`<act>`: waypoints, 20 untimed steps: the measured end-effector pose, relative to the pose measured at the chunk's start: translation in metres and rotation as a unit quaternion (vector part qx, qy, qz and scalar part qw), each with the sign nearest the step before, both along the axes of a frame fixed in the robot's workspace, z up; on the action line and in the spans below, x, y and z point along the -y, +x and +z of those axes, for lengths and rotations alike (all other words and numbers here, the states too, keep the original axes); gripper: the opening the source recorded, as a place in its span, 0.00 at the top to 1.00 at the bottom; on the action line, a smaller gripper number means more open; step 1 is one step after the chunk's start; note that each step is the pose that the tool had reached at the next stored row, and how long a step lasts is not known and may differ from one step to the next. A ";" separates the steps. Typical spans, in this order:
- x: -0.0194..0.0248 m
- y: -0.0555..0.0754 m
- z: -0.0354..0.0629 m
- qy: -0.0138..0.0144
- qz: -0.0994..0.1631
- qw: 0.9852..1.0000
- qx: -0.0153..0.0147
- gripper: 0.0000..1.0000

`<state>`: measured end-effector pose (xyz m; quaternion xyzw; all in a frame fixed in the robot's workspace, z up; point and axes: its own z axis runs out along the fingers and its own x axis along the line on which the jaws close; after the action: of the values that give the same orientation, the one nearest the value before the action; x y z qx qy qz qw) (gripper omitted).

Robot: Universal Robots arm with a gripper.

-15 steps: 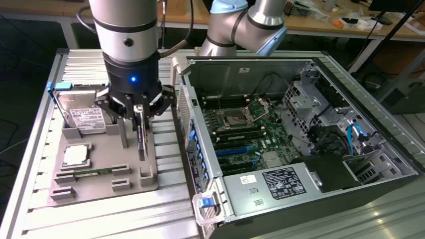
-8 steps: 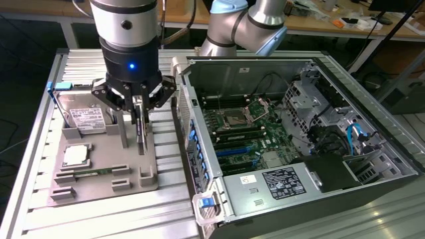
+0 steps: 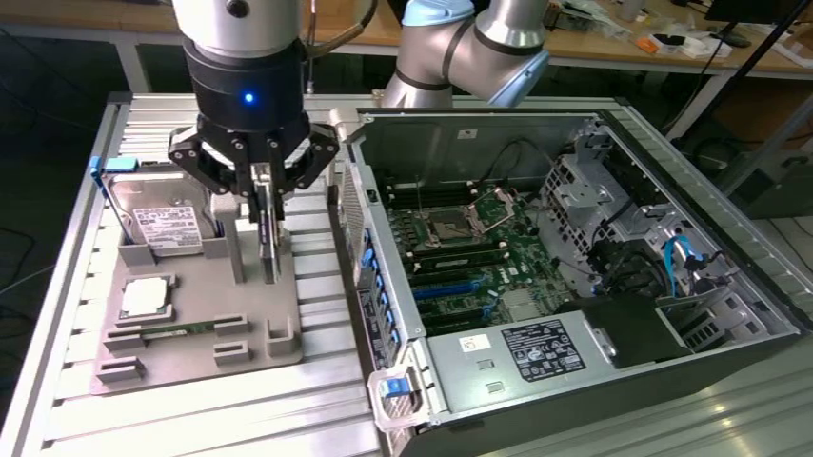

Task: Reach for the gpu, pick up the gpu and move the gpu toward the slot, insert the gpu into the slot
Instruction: 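Pick up the gpu and move the gpu toward the slot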

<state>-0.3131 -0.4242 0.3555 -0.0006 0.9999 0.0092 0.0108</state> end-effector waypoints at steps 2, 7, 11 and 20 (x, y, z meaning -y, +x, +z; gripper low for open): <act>0.0000 0.000 0.0058 0.000 0.000 1.000 0.000 0.73; 0.0000 0.000 0.0220 0.000 0.000 1.000 0.000 0.73; 0.0000 0.000 0.0343 0.000 0.000 1.000 0.000 0.73; 0.0000 0.000 0.0610 0.000 0.000 1.000 0.000 0.73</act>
<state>-0.3131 -0.4242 0.4165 -0.0006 0.9999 0.0092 0.0108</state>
